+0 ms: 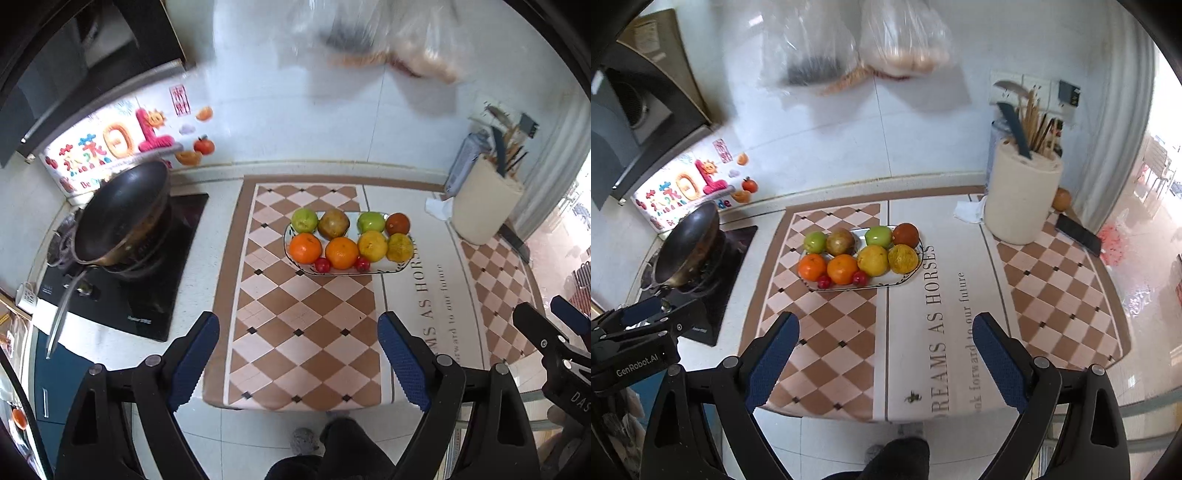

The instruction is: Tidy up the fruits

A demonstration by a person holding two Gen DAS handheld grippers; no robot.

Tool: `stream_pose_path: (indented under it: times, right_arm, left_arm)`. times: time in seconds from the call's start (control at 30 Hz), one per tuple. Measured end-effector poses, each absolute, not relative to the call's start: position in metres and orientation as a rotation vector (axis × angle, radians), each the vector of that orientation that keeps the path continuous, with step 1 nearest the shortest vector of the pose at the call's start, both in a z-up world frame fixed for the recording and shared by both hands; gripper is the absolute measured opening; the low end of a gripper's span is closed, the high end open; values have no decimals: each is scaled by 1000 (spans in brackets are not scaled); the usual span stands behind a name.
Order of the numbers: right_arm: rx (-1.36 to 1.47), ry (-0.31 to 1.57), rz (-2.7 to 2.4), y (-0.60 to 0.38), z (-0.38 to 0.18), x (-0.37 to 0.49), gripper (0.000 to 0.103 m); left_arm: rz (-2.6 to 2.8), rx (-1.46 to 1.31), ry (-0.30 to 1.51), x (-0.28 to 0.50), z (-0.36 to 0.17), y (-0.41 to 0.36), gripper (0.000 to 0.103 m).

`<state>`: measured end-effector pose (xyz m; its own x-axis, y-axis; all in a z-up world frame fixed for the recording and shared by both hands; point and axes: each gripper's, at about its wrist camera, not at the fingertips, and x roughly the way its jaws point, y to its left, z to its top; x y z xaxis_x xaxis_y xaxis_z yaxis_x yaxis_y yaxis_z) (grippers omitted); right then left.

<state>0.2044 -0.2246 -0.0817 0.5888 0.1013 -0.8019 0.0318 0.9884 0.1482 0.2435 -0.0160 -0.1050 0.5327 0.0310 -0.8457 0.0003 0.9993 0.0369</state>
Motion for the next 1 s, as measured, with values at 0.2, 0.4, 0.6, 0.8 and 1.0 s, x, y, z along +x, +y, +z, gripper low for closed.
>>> stream_pose_path:
  times: [0.2,0.4,0.6,0.8,1.0]
  right_arm:
    - [133,861,48,-220,-36,152,98]
    - [96,816,71,-217,-5,118,98]
    - [65,787,90,-216,14,94,98]
    - [59,768,102,-219,19,83,98]
    - [82,773,118,-222,18,79,98]
  left_arm:
    - [0,44,940,195,-74,-16,88]
    - [24,43,880,164,-53,-18,88]
    - [34,17,850,141,-40,-19,88]
    - [47,-4,849,127,-39,-18,88]
    - [51,5,844,120,-38,-19,88]
